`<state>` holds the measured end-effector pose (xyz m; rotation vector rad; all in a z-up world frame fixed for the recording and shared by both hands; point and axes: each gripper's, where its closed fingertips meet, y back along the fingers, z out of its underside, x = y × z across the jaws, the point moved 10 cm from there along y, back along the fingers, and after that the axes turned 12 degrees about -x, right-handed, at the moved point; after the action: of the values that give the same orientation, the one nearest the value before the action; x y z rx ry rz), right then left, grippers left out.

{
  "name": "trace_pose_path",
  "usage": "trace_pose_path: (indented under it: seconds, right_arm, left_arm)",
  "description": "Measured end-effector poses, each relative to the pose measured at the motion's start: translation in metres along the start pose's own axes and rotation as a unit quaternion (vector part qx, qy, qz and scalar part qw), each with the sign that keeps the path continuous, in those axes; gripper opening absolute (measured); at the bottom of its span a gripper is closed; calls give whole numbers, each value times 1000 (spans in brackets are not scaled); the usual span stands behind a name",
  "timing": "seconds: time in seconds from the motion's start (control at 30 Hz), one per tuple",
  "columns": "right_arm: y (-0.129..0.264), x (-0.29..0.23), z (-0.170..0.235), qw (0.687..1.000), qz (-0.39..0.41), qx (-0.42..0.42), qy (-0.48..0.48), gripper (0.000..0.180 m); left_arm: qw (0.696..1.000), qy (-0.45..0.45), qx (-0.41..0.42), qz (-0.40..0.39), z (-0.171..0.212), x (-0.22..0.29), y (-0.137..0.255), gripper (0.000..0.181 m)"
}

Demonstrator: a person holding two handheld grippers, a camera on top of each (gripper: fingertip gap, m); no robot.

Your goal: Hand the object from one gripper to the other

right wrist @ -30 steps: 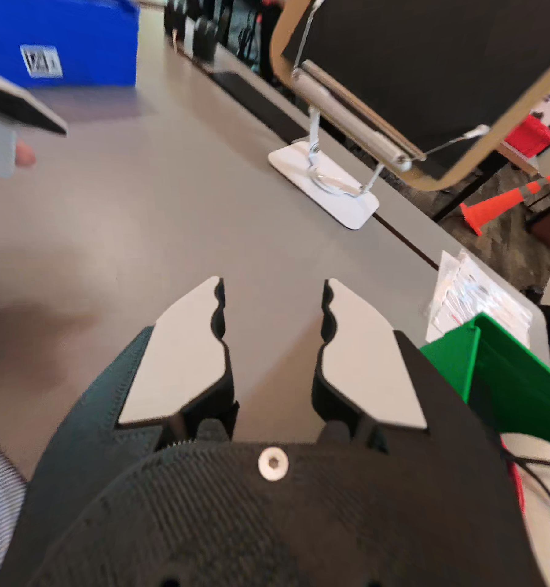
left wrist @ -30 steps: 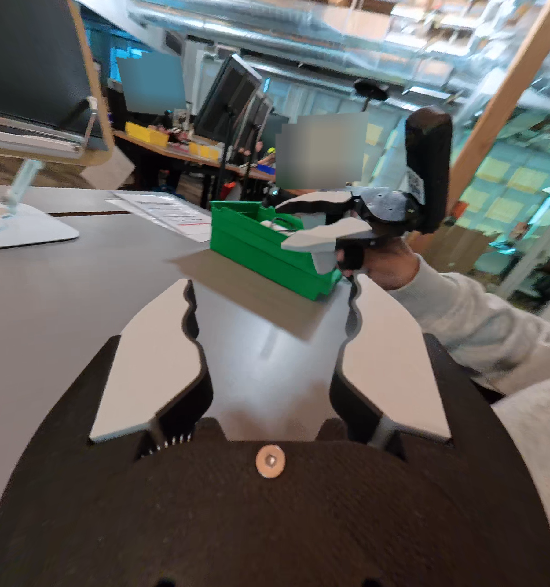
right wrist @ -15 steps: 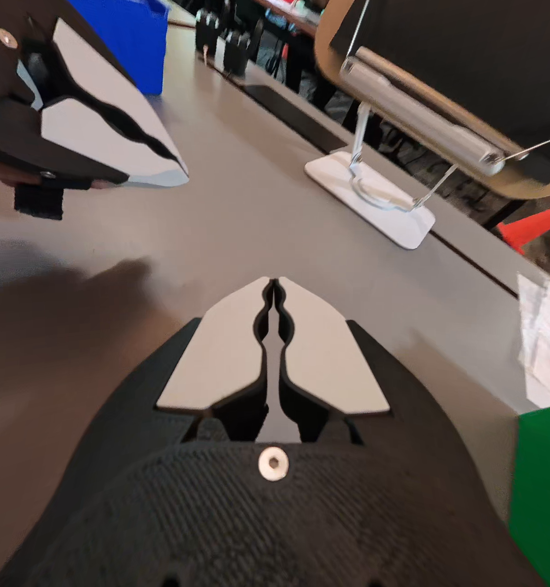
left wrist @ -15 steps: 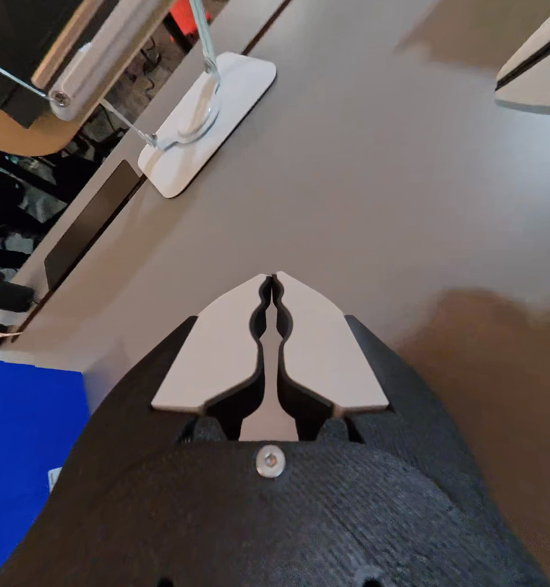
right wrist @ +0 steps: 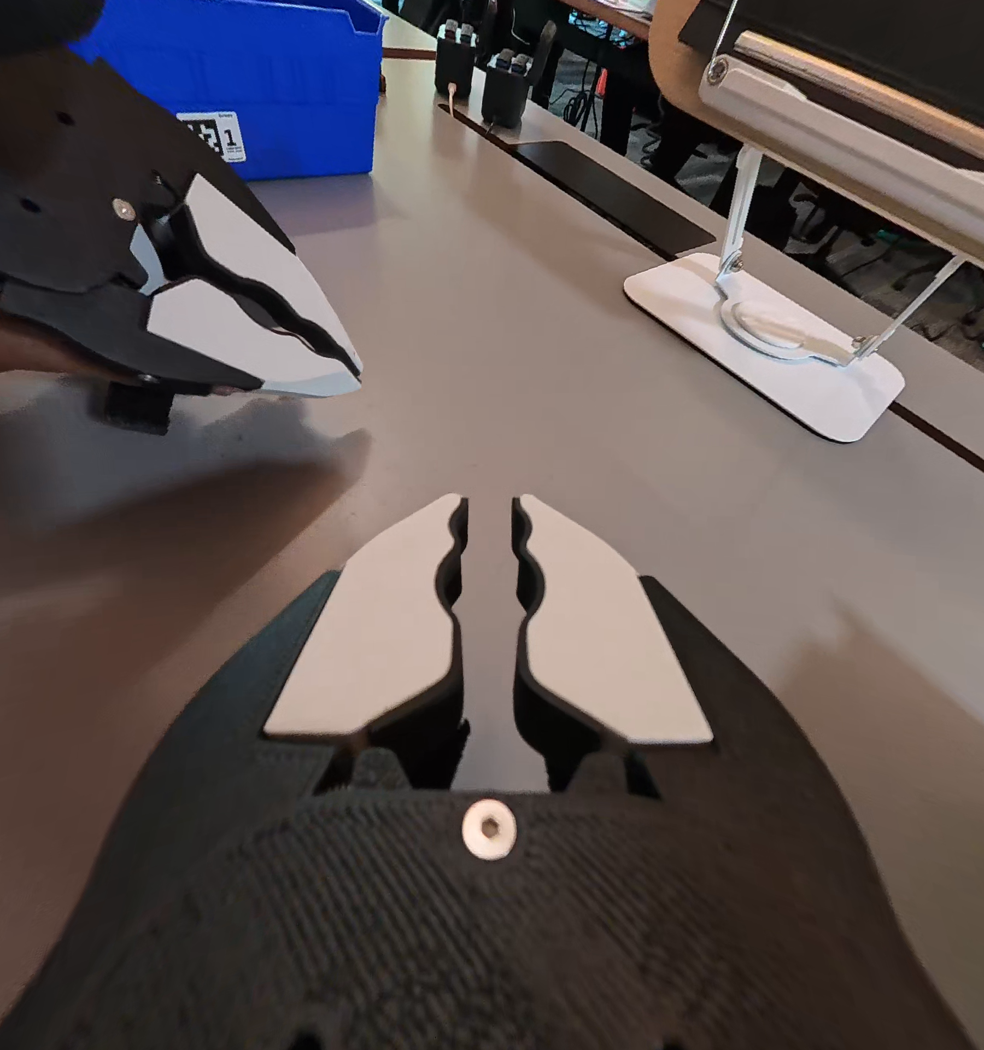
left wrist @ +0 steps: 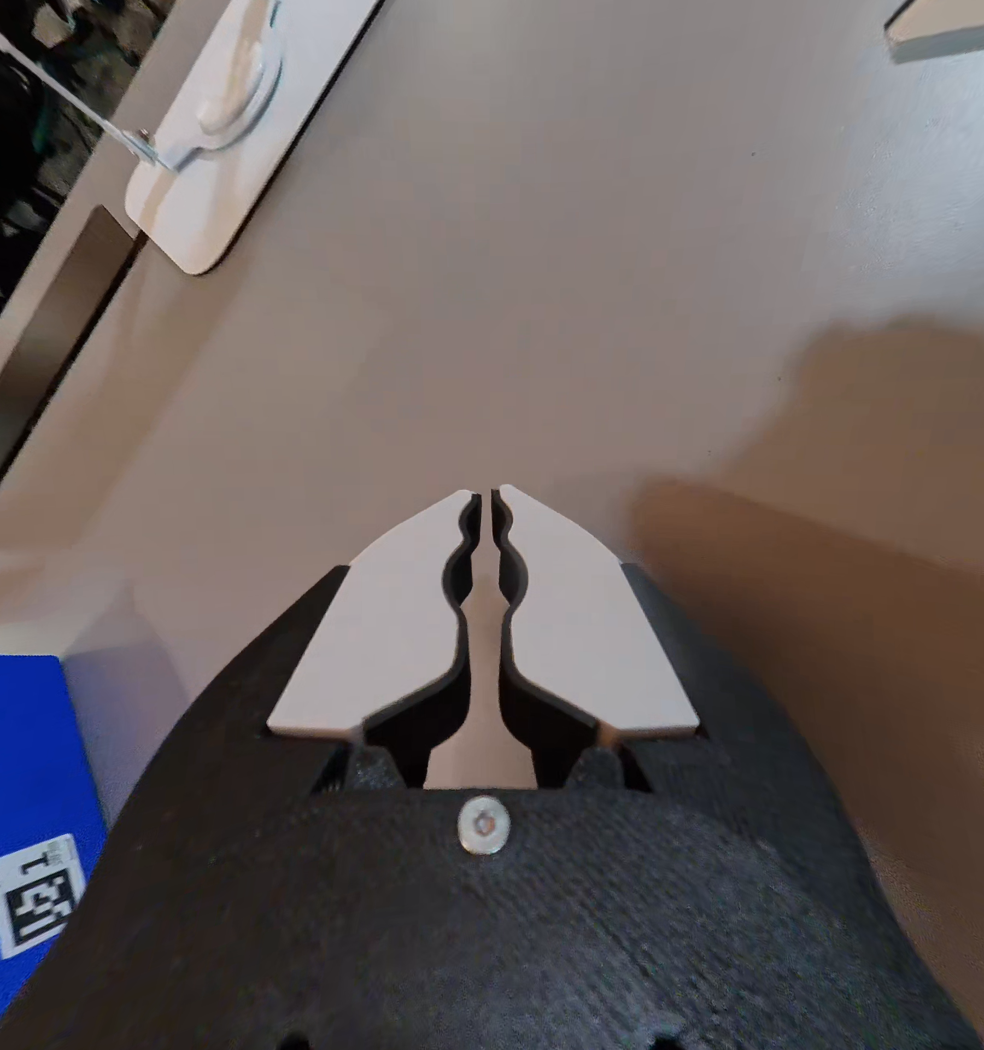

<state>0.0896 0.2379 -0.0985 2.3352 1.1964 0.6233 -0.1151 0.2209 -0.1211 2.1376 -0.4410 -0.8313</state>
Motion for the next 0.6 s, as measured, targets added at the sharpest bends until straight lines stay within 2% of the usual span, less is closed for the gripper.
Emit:
trace_pose_path:
  seconds: [0.4, 0.53, 0.6]
  right_arm:
    - [-4, 1, 1, 1000, -29, 2, -10, 17]
    - [-3, -1, 0, 999, -32, 2, -5, 18]
    - [-3, -2, 0, 999, -37, 4, -5, 18]
  left_arm:
    - [996, 44, 76, 9, -1, -11, 9, 10]
    - [985, 106, 134, 15, 8, -34, 29, 11]
    - [978, 135, 159, -10, 18, -57, 47, 10]
